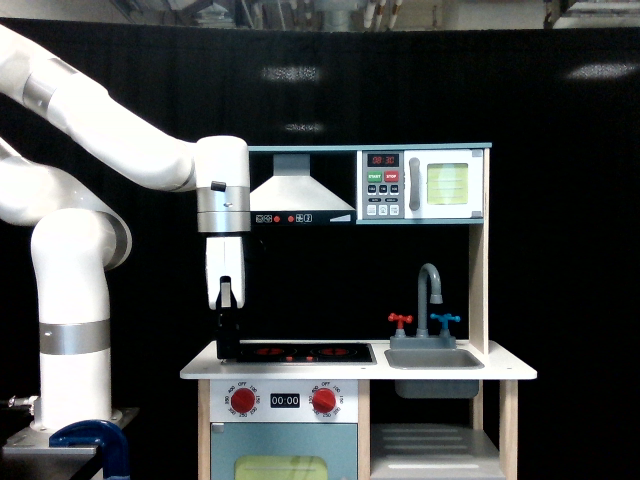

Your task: Open the oven door

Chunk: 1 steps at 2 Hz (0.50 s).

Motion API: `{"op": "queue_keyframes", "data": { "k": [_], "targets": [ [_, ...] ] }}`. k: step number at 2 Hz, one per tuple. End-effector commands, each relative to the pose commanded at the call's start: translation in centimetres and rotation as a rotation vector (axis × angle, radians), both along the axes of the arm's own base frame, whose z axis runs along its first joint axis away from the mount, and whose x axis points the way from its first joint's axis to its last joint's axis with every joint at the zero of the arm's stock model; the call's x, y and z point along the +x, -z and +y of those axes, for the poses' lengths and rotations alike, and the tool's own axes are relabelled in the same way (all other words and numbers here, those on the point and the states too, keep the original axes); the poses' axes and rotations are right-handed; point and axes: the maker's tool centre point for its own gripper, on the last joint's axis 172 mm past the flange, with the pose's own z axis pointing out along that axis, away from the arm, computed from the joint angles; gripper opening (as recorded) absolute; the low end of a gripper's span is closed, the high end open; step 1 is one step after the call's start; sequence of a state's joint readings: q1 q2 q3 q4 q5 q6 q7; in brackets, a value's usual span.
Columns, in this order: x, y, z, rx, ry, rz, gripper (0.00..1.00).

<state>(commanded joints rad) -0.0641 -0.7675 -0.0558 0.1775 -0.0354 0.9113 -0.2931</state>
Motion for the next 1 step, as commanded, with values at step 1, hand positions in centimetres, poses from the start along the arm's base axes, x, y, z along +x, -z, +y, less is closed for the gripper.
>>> {"op": "queue_keyframes", "data": {
  "k": [1],
  "targets": [
    [8.5, -3.9, 2.8, 0.086, -0.5, -0.095, 1.0]
  ]
}}
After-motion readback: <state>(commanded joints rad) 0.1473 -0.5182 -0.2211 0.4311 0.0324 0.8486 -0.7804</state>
